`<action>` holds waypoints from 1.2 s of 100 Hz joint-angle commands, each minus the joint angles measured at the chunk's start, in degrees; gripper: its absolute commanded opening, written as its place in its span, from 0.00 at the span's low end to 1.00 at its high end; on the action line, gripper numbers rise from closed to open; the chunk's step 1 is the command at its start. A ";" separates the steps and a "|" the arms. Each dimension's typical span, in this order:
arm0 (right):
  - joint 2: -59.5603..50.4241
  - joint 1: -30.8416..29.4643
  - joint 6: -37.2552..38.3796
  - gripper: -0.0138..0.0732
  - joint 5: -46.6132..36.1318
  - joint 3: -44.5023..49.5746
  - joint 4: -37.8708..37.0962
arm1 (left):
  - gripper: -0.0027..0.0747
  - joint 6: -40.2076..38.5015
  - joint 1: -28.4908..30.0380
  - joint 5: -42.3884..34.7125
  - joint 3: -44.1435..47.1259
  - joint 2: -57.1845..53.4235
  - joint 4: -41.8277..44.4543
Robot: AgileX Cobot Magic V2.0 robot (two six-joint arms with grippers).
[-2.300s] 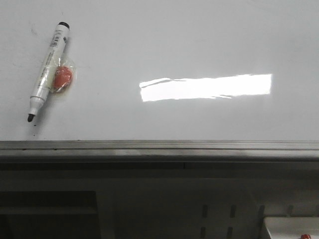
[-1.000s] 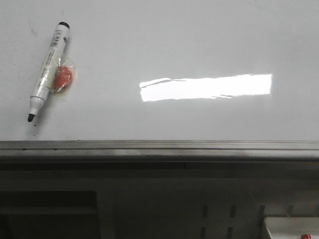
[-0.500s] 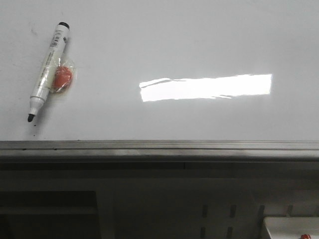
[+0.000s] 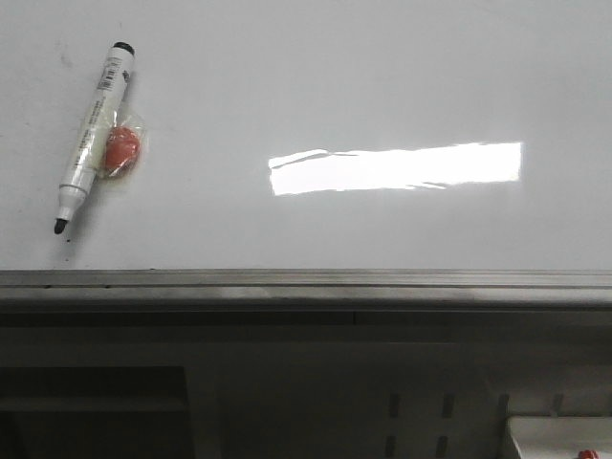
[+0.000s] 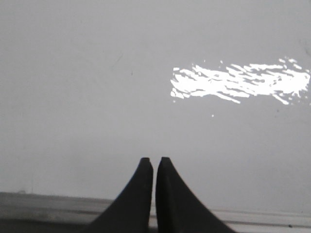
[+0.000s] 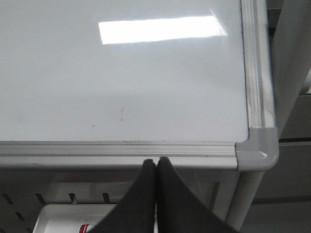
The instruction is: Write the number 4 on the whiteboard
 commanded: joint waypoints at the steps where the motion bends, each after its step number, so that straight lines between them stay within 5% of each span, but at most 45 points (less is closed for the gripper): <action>1: -0.85 -0.31 0.00 0.08 -1.63 1.30 -0.17 | 0.01 -0.35 0.14 -8.38 1.95 -1.48 0.05; 44: -0.85 -0.31 0.00 0.08 -3.34 1.30 0.67 | 0.01 -0.35 0.14 -11.62 1.95 -0.23 -2.49; 65: -0.85 -0.31 0.00 0.08 -17.70 1.30 1.06 | 0.01 -0.35 0.14 -11.51 -2.17 8.60 -2.55; 82: -0.20 -0.31 0.00 0.08 -11.51 -1.42 5.40 | 0.01 -0.35 0.14 -9.36 -9.70 18.54 4.92; 110: 12.16 -0.31 0.00 0.08 -4.93 -12.28 10.23 | 0.01 -0.35 0.14 -9.39 -16.61 25.54 4.83; 120: 18.01 -0.31 0.00 0.08 2.73 -17.46 10.23 | 0.13 -0.35 0.14 -9.12 -16.60 25.63 4.83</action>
